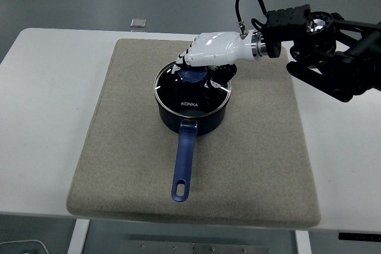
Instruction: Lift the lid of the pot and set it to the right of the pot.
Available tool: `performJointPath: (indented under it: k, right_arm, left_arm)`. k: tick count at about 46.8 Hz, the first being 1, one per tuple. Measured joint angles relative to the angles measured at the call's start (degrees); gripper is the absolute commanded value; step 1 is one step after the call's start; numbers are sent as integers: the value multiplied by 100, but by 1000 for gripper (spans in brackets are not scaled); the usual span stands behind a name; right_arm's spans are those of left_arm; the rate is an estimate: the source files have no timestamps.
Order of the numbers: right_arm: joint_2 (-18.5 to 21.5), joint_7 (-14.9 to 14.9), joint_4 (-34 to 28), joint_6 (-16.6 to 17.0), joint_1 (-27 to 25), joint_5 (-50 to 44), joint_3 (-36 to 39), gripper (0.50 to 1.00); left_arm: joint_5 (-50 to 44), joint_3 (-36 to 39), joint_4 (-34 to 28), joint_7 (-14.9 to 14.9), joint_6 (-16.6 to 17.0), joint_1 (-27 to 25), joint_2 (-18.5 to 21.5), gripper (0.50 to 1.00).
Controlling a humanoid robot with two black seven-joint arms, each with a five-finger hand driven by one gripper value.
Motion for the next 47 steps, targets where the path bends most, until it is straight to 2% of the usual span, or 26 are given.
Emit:
performJointPath:
  k: [31,47]
  right_arm:
    - [-11,-1,6,8,107,4,14,500]
    - [-11,1,-44,86,347,11,15,500]
  left_arm:
    - [-4,1,0,0,0,0,0,1000]
    - [-4,1,0,0,0,0,0,1000]
